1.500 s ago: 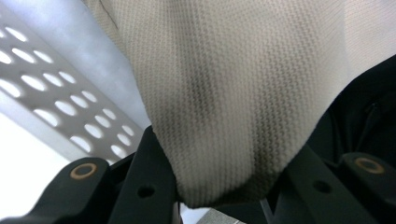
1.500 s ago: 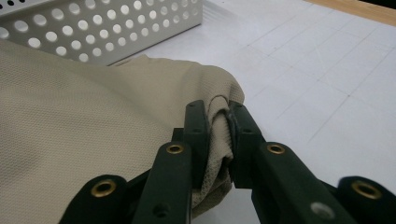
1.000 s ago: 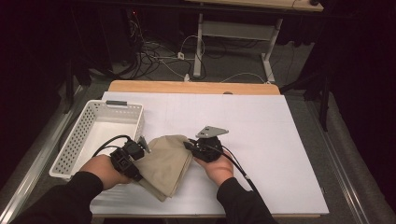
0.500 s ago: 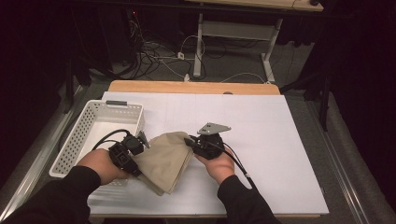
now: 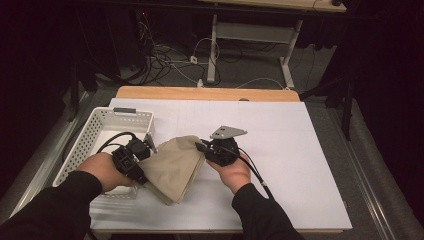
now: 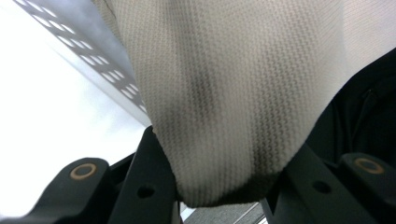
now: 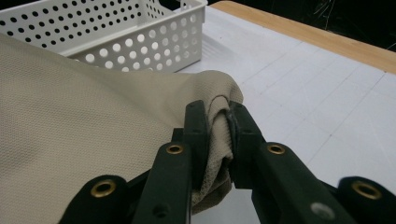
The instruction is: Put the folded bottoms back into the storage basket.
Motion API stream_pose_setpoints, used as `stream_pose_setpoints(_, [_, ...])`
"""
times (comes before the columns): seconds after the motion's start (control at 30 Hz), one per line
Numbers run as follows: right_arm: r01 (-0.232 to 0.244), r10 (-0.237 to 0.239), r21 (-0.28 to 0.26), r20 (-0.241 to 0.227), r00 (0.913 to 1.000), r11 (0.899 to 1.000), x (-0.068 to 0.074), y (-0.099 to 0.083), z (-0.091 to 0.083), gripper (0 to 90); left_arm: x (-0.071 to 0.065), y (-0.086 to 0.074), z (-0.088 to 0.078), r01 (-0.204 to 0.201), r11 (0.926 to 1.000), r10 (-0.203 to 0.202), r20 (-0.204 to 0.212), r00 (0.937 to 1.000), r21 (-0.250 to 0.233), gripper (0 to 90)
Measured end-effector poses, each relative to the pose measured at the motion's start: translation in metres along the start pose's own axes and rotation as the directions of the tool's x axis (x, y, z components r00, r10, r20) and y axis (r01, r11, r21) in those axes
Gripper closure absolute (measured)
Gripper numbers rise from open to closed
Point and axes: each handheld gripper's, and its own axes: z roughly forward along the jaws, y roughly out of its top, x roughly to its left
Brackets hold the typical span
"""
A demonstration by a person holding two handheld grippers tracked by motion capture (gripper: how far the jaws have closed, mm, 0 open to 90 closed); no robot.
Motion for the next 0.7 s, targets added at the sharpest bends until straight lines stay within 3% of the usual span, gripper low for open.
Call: stream_pose_setpoints(0.7, [0.029, -0.029, -0.039, 0.009, 0.9995, 0.999, 0.004, 0.036, -0.011, 81.4, 0.009, 0.0, -0.037, -0.017, 0.9998, 0.018, -0.005, 0.9998, 0.012, 73.7])
